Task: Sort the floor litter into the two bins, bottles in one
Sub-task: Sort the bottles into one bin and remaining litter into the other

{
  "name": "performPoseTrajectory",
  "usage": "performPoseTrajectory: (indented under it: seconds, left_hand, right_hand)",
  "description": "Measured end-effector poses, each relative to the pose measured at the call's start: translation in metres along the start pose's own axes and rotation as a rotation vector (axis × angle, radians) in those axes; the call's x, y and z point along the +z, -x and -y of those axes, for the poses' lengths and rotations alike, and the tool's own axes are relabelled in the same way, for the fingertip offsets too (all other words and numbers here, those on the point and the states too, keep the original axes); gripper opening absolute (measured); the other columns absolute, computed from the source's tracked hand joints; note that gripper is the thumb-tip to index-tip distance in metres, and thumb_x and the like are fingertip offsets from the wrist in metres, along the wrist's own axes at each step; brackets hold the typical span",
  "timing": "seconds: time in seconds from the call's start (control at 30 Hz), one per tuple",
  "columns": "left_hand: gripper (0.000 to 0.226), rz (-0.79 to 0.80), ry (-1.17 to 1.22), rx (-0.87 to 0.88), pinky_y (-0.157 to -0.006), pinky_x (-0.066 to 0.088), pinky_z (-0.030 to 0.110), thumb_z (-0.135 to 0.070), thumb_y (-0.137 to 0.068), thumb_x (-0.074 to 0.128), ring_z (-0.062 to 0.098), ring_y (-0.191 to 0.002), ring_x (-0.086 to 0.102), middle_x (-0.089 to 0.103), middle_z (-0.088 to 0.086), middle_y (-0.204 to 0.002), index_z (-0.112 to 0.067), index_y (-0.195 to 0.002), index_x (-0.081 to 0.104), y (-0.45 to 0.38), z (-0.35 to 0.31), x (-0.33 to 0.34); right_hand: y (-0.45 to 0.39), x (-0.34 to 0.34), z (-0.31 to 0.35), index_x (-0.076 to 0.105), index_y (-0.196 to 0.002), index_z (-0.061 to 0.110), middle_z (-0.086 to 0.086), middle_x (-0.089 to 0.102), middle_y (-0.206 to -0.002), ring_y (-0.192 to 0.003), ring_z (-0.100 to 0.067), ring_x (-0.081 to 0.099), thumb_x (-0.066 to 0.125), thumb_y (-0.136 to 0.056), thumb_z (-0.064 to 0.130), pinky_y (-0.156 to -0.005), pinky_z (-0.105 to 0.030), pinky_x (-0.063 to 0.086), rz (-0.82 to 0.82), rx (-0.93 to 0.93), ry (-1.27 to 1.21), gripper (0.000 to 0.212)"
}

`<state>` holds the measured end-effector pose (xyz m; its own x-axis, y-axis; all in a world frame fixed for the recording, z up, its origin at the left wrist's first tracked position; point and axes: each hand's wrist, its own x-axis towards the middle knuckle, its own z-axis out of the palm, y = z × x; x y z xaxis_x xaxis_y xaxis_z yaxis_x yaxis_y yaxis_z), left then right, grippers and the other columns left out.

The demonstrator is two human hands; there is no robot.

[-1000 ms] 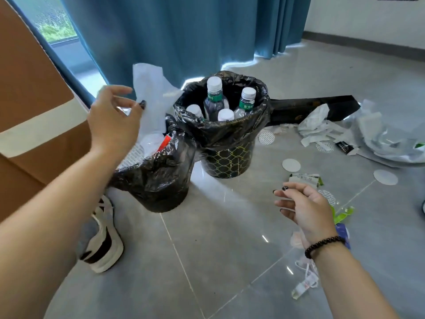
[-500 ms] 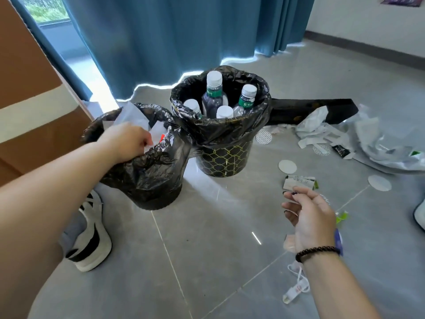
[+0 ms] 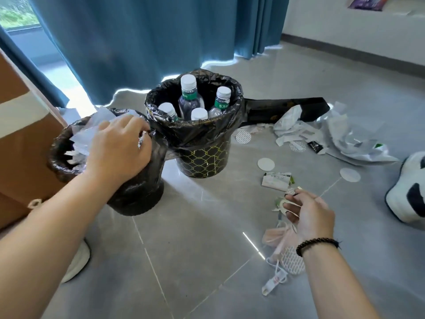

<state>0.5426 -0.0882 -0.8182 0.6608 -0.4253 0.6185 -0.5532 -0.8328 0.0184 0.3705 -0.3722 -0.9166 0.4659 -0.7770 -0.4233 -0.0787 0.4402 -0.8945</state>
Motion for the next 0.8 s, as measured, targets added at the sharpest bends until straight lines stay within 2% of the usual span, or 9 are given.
performPoseTrajectory:
  seconds: [0.1, 0.2, 0.3, 0.37, 0.43, 0.5, 0.6, 0.7, 0.8]
  left_hand:
    - [0.019, 0.131, 0.189, 0.17, -0.072, 0.045, 0.041, -0.021, -0.084, 0.049, 0.027, -0.08, 0.061, 0.065, 0.001, -0.084, -0.013, -0.092, 0.064, 0.019, -0.077, 0.018]
    - [0.029, 0.441, 0.308, 0.25, -0.077, 0.048, 0.037, -0.03, -0.087, 0.046, 0.022, -0.089, 0.061, 0.066, -0.004, -0.093, -0.02, -0.111, 0.06, 0.055, -0.152, 0.042]
    - [0.045, 0.728, 0.441, 0.064, -0.088, 0.046, 0.03, -0.034, -0.092, 0.051, 0.016, -0.107, 0.056, 0.062, -0.005, -0.116, -0.024, -0.135, 0.043, 0.076, -0.201, 0.066]
    - [0.052, 0.872, 0.542, -0.076, -0.091, 0.047, 0.031, -0.039, -0.089, 0.056, 0.017, -0.113, 0.055, 0.059, -0.004, -0.123, -0.025, -0.137, 0.04, 0.087, -0.226, 0.082]
    - [0.053, 0.979, 0.58, -0.174, -0.09, 0.049, 0.033, -0.044, -0.085, 0.06, 0.021, -0.112, 0.056, 0.058, -0.001, -0.123, -0.024, -0.132, 0.045, 0.1, -0.241, 0.098]
    - [0.048, 1.02, 0.536, -0.211, -0.087, 0.049, 0.032, -0.044, -0.083, 0.06, 0.024, -0.11, 0.057, 0.059, 0.001, -0.121, -0.023, -0.124, 0.051, 0.113, -0.247, 0.111]
    - [0.04, 0.991, 0.377, -0.163, -0.087, 0.046, 0.033, -0.037, -0.085, 0.057, 0.027, -0.112, 0.055, 0.059, 0.005, -0.121, -0.02, -0.122, 0.055, 0.128, -0.245, 0.126]
    - [0.035, 0.921, 0.349, -0.106, -0.089, 0.043, 0.033, -0.029, -0.086, 0.055, 0.028, -0.115, 0.05, 0.059, 0.006, -0.12, -0.017, -0.119, 0.057, 0.14, -0.241, 0.14]
    - [0.039, 0.728, 0.487, -0.144, -0.096, 0.038, 0.032, -0.023, -0.084, 0.058, 0.026, -0.118, 0.048, 0.058, 0.005, -0.121, -0.014, -0.122, 0.057, 0.142, -0.239, 0.151]
  right_hand:
    - [-0.012, -0.023, 0.006, 0.06, -0.078, 0.012, -0.005, 0.065, -0.068, -0.049, -0.012, 0.058, 0.052, -0.087, 0.001, -0.042, -0.017, 0.041, 0.036, -0.037, 0.181, 0.016]
    - [-0.032, -0.048, 0.003, 0.061, -0.075, 0.016, -0.008, 0.07, -0.079, -0.063, -0.02, 0.065, 0.059, -0.081, 0.009, -0.056, -0.028, 0.05, 0.053, -0.048, 0.462, 0.01]
    - [-0.047, -0.066, -0.006, 0.067, -0.076, 0.016, -0.006, 0.071, -0.085, -0.085, -0.028, 0.066, 0.065, -0.069, 0.021, -0.078, -0.036, 0.054, 0.059, -0.048, 0.796, 0.009]
    - [-0.042, -0.072, -0.006, 0.066, -0.08, 0.016, -0.004, 0.067, -0.084, -0.087, -0.027, 0.062, 0.066, -0.076, 0.021, -0.074, -0.027, 0.048, 0.103, -0.04, 0.975, 0.006]
    - [-0.038, -0.073, -0.01, 0.066, -0.086, 0.009, -0.008, 0.067, -0.088, -0.083, -0.026, 0.059, 0.066, -0.081, 0.021, -0.07, -0.027, 0.045, 0.163, -0.028, 1.142, 0.013]
    - [-0.035, -0.07, -0.017, 0.067, -0.094, 0.003, -0.013, 0.068, -0.096, -0.086, -0.028, 0.062, 0.067, -0.078, 0.02, -0.073, -0.031, 0.05, 0.189, -0.065, 1.252, 0.024]
    - [-0.037, -0.064, -0.027, 0.067, -0.091, 0.013, -0.006, 0.067, -0.103, -0.09, -0.024, 0.062, 0.065, -0.077, 0.022, -0.078, -0.028, 0.051, 0.24, -0.086, 1.294, 0.017]
    - [-0.041, -0.06, -0.031, 0.061, -0.101, 0.017, -0.004, 0.058, -0.11, -0.095, -0.025, 0.06, 0.065, -0.078, 0.028, -0.082, -0.03, 0.051, 0.338, -0.062, 1.417, 0.025]
    - [-0.042, -0.062, -0.039, 0.052, -0.103, 0.019, -0.003, 0.058, -0.093, -0.09, -0.023, 0.06, 0.072, -0.073, 0.025, -0.079, -0.028, 0.05, 0.384, 0.043, 1.556, 0.037]
